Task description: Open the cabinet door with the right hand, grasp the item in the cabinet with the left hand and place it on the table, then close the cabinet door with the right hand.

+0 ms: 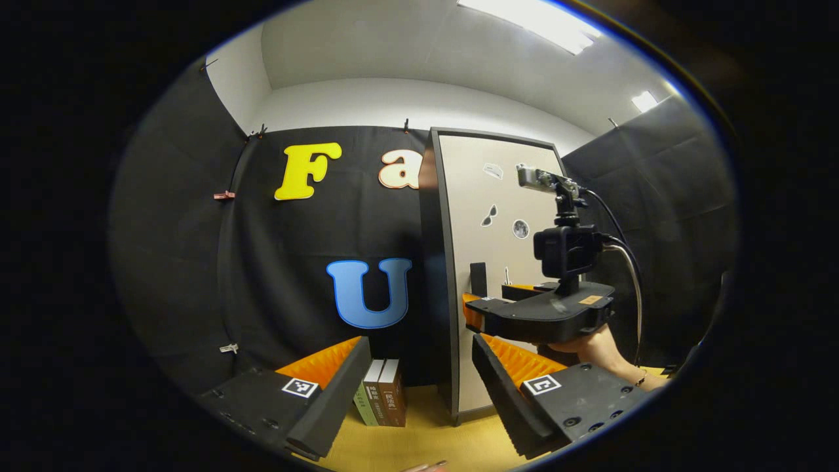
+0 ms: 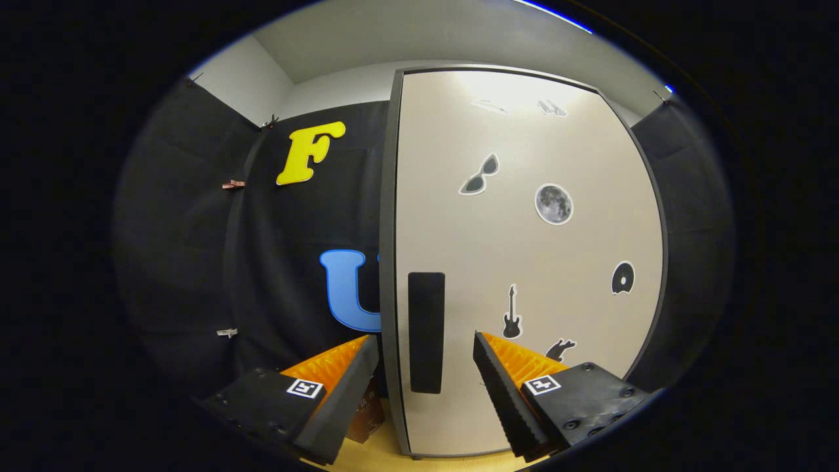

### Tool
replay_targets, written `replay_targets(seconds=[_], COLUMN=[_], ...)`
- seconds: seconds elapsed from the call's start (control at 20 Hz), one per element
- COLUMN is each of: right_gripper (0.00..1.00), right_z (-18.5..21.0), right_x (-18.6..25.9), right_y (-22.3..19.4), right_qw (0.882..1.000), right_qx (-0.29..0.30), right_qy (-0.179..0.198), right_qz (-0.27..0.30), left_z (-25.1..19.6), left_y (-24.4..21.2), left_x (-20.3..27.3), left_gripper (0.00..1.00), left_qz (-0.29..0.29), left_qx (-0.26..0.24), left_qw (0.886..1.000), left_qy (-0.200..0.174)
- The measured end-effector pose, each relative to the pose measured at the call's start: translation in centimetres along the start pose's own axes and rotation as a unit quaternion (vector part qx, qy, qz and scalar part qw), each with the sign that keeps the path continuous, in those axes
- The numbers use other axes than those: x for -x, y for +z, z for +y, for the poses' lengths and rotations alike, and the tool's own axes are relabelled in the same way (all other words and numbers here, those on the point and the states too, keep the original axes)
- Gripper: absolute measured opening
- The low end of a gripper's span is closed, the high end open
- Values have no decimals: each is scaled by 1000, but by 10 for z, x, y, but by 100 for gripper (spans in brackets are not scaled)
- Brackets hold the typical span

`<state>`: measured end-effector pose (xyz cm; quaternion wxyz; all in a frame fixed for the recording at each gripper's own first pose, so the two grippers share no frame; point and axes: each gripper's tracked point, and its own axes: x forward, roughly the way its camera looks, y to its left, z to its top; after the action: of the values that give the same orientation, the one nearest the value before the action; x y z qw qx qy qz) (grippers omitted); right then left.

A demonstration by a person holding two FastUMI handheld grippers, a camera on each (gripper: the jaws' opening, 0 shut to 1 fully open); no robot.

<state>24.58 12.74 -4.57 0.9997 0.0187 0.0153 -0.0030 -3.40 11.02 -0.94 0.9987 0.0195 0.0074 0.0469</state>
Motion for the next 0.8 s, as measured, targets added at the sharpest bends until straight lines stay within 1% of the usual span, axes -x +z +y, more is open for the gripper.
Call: replay_targets(seconds=[0.15, 0.2, 0.25, 0.3, 0.35, 0.4, 0.45, 0.5, 0.55, 0.6, 0.65, 0.7, 0.8], right_gripper=[95, 90, 83, 80, 71, 65, 53, 52, 35, 31, 24, 14, 14], right_z=[-1, -1, 0, -1, -4, -6, 0, -1, -2, -2, -3, -3, -3], right_x=[-13, -16, -20, -24, -28, -31, -32, -26, -33, -35, -33, -34, -32], right_y=[-3, -5, -8, -10, -11, -12, -13, -12, -17, -15, -16, -16, -16], right_qw=[1000, 1000, 1000, 1000, 999, 999, 999, 999, 999, 998, 998, 998, 999], right_qx=[14, 14, 14, 15, 20, 25, 24, 19, 17, 19, 15, 10, 8], right_qy=[-12, -13, -13, -20, -30, -35, -28, -40, -49, -54, -55, -54, -49], right_qz=[-6, -5, -2, 0, 1, 1, 4, 4, 5, 6, 9, 11, 14], left_z=[1, 2, 4, 7, 13, 17, 21, 22, 25, 29, 31, 32, 36], left_y=[-4, -5, -5, -6, -6, -8, -8, -9, -8, -10, -9, -10, -10], left_x=[-2, -2, -2, -2, -1, 0, 2, 5, 8, 10, 13, 16, 21], left_gripper=[98, 98, 98, 98, 98, 98, 98, 98, 98, 98, 98, 98, 98], left_qz=[8, 9, 11, 12, 12, 12, 12, 11, 11, 11, 10, 10, 10], left_qx=[3, 4, 4, 6, 8, 11, 15, 17, 17, 17, 18, 19, 23], left_qw=[1000, 1000, 1000, 1000, 1000, 1000, 1000, 999, 999, 999, 999, 999, 999], left_qy=[5, 8, 11, 15, 18, 22, 24, 28, 33, 38, 42, 44, 46])
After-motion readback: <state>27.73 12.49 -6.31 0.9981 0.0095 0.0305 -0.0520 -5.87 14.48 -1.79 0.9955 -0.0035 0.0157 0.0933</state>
